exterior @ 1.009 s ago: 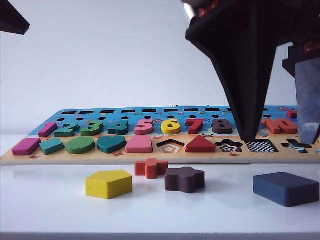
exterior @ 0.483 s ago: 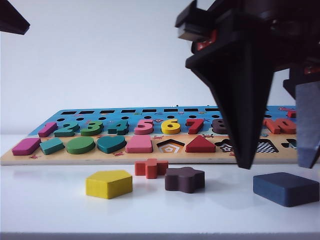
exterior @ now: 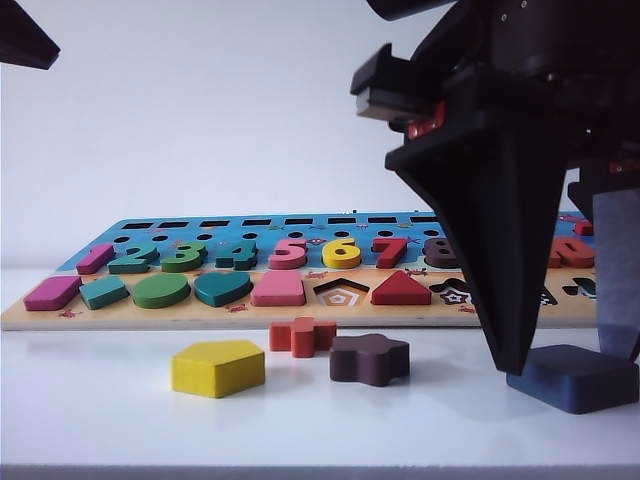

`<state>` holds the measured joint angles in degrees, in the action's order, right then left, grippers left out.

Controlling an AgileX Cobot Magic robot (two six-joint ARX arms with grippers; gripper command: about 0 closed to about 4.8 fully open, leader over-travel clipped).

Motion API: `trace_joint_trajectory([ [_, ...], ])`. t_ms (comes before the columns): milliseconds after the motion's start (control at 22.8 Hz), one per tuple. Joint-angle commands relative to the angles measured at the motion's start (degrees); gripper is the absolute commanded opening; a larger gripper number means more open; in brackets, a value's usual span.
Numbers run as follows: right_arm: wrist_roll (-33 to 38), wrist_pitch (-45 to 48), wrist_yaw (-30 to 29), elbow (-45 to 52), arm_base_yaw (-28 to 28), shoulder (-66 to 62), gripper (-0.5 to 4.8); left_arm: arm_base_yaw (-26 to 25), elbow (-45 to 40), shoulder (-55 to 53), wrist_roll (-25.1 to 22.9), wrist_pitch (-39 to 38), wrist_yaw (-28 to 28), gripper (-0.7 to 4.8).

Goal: Insert the cube into the slot.

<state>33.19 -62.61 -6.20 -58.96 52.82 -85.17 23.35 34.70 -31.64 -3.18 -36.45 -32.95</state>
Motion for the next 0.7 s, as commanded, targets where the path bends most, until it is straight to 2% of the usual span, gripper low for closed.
trace_joint_trajectory([
  [44,0.3,0.9,0.2,0.2,0.1,0.1,2.85,0.0,0.2,0.1,-0.3,1.0,-0.5,0.09],
  [702,0.2,0.8,1.0,0.2,0.1,0.1,1.6,0.0,0.2,0.1,-0.3,1.0,-0.5,0.09],
])
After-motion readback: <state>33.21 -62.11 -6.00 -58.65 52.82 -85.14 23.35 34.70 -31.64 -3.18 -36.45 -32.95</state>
